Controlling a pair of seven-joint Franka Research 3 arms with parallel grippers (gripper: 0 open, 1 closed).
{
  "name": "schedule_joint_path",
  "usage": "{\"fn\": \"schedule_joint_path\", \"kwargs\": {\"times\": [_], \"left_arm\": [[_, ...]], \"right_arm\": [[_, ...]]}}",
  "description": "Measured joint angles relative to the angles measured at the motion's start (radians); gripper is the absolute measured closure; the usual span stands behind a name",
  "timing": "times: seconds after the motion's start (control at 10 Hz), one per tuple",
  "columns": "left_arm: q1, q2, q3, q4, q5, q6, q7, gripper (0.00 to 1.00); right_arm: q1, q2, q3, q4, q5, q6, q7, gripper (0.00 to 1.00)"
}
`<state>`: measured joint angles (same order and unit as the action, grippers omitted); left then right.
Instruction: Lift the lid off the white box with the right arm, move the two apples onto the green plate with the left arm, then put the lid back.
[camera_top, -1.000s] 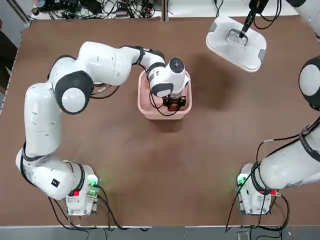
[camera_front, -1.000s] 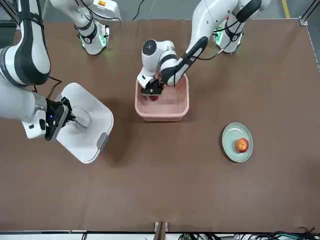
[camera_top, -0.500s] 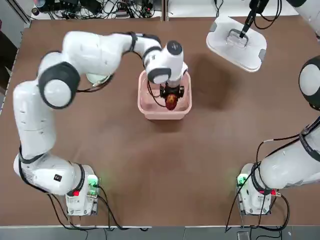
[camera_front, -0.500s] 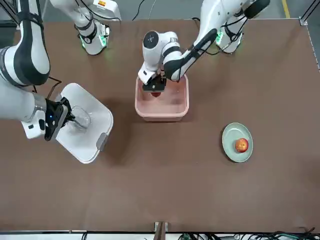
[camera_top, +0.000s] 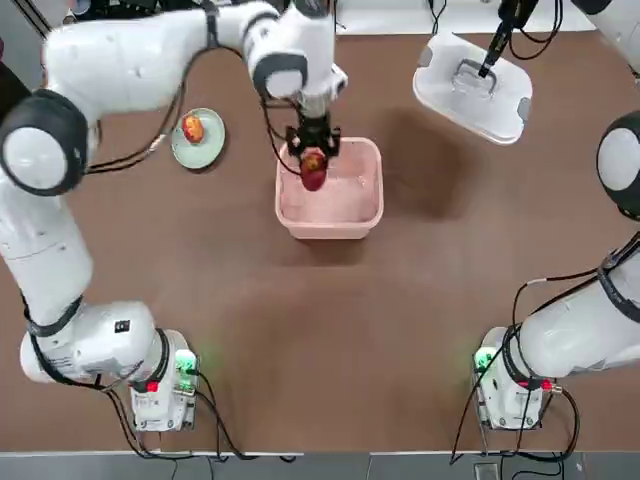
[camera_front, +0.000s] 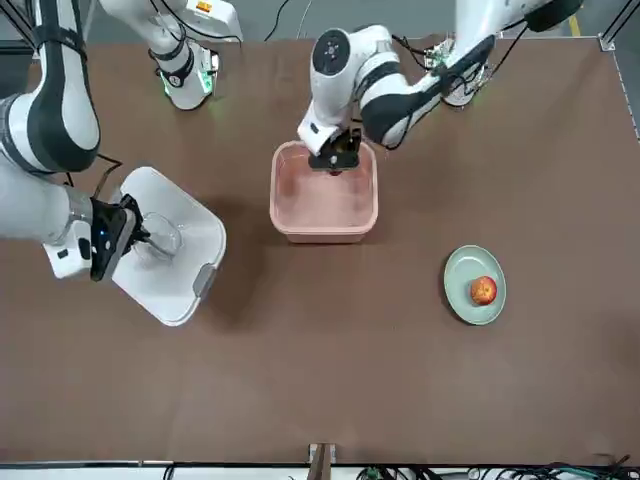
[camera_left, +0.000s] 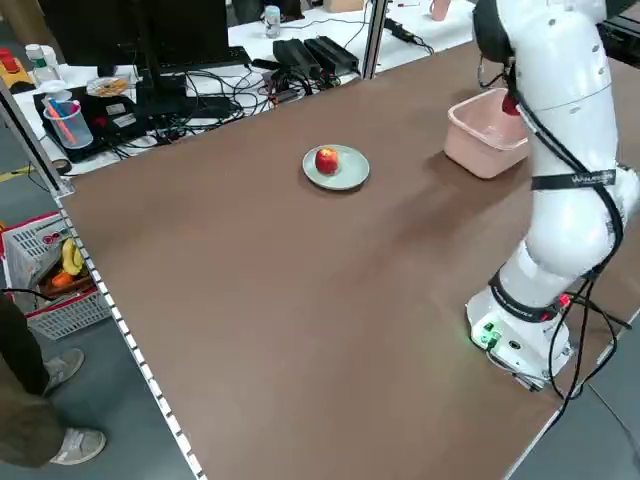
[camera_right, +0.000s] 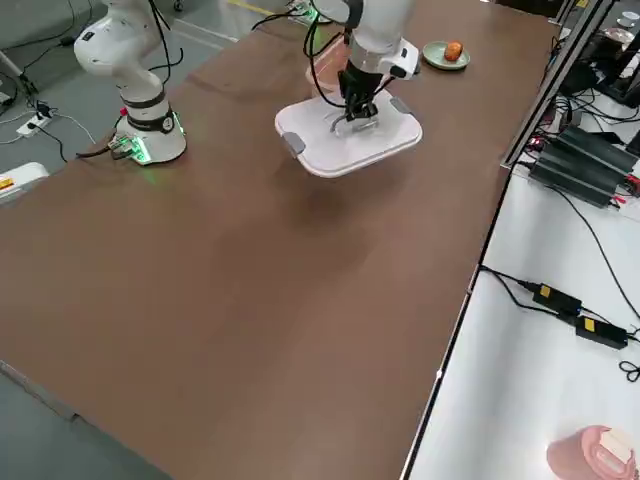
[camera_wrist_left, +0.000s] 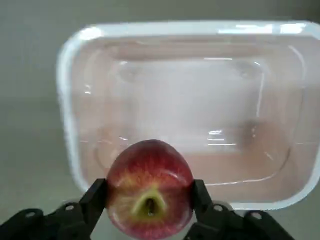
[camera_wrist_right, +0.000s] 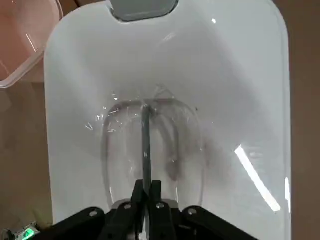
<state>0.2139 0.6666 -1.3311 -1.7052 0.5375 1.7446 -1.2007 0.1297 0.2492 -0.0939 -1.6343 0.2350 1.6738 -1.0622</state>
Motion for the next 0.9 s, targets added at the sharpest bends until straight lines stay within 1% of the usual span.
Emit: {"fn": "schedule_joint_path", "kwargs": {"times": [0.2,0.3,0.4,0.6,0.7,0.8,0.9], "left_arm": [[0.202,-0.001,-0.107,-0.002,0.001,-0.084,0.145,0.25],[0.300,-0.002,-0.141,-0.004,0.002,-0.107,0.244,0.25],[0.384,-0.002,-0.156,-0.006,0.002,-0.118,0.343,0.25],[0.502,0.000,-0.160,-0.011,0.021,-0.121,0.512,0.25],[0.543,0.003,-0.158,-0.016,0.056,-0.121,0.579,0.25],[0.574,0.007,-0.152,-0.026,0.092,-0.115,0.626,0.25],[0.588,0.010,-0.130,-0.037,0.128,-0.093,0.657,0.25]], "right_arm": [[0.004,0.018,0.006,0.000,0.001,0.001,-0.081,0.93],[0.010,0.030,0.009,0.001,0.001,0.004,-0.123,0.93],[0.023,0.036,0.011,0.003,0.002,0.008,-0.149,0.93],[0.092,0.039,0.015,0.016,0.003,0.015,-0.159,0.93],[0.139,0.039,0.016,0.024,0.003,0.020,-0.159,0.93],[0.185,0.039,0.017,0.028,0.001,0.026,-0.159,0.93],[0.227,0.039,0.017,0.029,-0.006,0.041,-0.159,0.93]]}}
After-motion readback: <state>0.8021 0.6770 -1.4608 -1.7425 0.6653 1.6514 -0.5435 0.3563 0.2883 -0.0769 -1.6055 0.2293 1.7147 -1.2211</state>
